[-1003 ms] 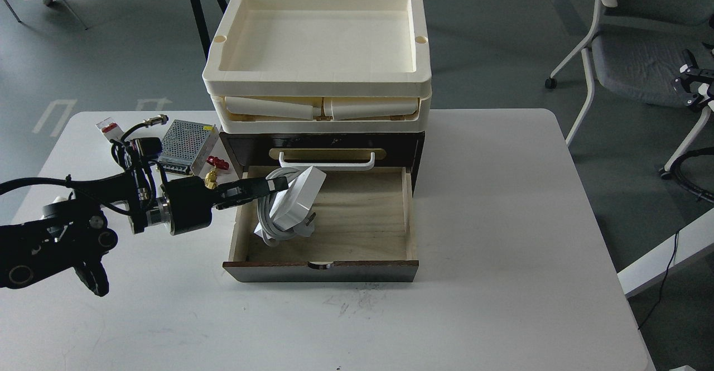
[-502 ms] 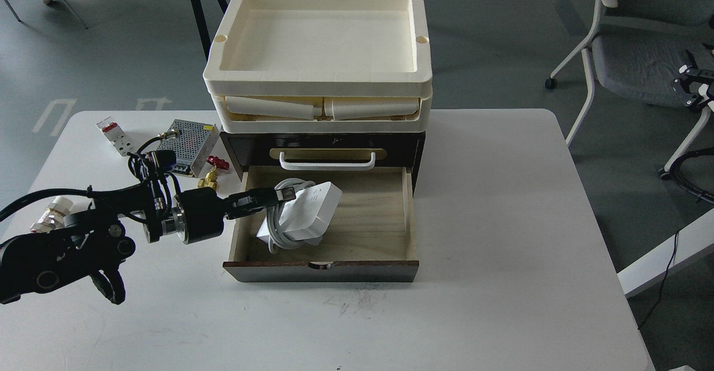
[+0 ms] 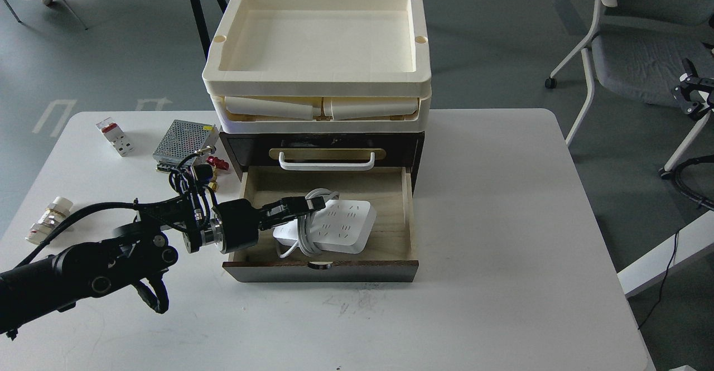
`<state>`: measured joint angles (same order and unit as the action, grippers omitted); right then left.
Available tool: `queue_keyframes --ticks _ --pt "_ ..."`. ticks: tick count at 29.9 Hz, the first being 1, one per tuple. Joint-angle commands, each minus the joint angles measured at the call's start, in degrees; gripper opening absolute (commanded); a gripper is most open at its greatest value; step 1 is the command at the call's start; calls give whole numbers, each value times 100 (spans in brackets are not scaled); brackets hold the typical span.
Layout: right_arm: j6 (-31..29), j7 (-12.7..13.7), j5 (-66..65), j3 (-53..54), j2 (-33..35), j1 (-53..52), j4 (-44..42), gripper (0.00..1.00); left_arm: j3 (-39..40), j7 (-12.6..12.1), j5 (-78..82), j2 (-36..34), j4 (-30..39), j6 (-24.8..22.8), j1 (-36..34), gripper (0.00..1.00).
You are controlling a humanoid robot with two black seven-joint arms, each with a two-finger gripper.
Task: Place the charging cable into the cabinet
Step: 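Lower the cable into the drawer and push it farther in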
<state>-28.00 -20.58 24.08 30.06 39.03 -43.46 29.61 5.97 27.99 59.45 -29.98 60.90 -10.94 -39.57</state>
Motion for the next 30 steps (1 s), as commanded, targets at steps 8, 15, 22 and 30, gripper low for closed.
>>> queue_keyframes --ticks 8,15,22,30 --pt "0 1 0 -1 -1 5 0 100 9 1 -794 115 -149 -4 2 53" --pt "0 1 0 -1 -1 40 0 100 9 1 -803 115 -140 -22 99 84" --pt "0 1 0 -1 -1 66 0 100 9 1 -803 10 -123 -83 265 94" --pt "0 1 0 -1 -1 110 0 100 18 1 -794 -482 -35 -970 389 94"
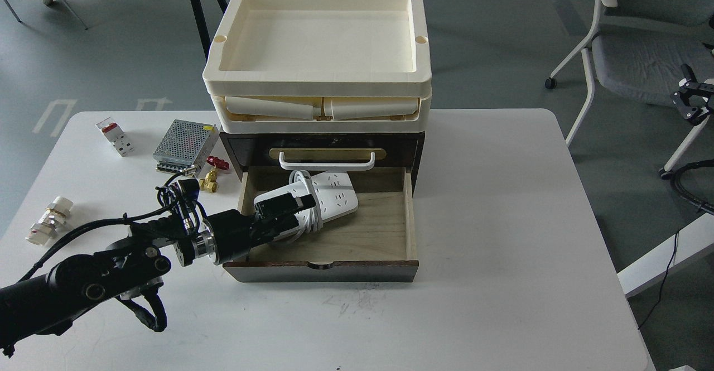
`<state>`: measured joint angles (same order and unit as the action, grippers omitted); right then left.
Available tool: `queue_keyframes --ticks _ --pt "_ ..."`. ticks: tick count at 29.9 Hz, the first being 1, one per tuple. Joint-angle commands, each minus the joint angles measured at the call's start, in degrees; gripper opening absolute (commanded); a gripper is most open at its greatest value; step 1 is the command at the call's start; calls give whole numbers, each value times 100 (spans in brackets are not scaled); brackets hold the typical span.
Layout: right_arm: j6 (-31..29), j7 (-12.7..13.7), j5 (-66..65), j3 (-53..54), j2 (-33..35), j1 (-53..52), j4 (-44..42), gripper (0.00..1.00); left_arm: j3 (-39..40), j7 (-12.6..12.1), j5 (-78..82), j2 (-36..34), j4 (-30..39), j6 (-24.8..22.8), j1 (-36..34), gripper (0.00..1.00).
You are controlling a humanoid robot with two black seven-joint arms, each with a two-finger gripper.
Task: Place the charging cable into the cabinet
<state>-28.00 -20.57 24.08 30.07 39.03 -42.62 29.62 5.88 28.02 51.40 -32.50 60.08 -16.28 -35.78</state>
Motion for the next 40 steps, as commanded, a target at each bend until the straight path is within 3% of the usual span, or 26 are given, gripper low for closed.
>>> queue_keyframes --ticks 1,8,12,17,21,27,32,40 --pt "0 0 0 -1 0 25 0 100 54 -2 2 -334 82 -559 9 95" --pt "0 0 0 8 0 25 9 100 782 -2 -182 -1213 600 -1172 308 95" --pt "0 0 0 8 0 25 9 100 1616 -2 -481 -1592 899 -1172 677 95" --pt "0 0 0 26 -9 25 18 100 2724 -2 -1314 -1689 795 -1172 1098 96" --pt "0 0 9 201 0 25 61 100 3270 -2 -2623 -1742 277 -1172 1205 98" --pt "0 0 9 570 8 25 867 100 3420 -2 -4137 -1680 -752 -1172 1117 98" --pt "0 0 -70 931 79 -9 2011 100 3420 -2 -4199 -1680 -788 -1172 880 99" --pt "0 -9 -668 1080 26 -63 2180 100 3403 -2 -4173 -1663 -779 -1172 765 99"
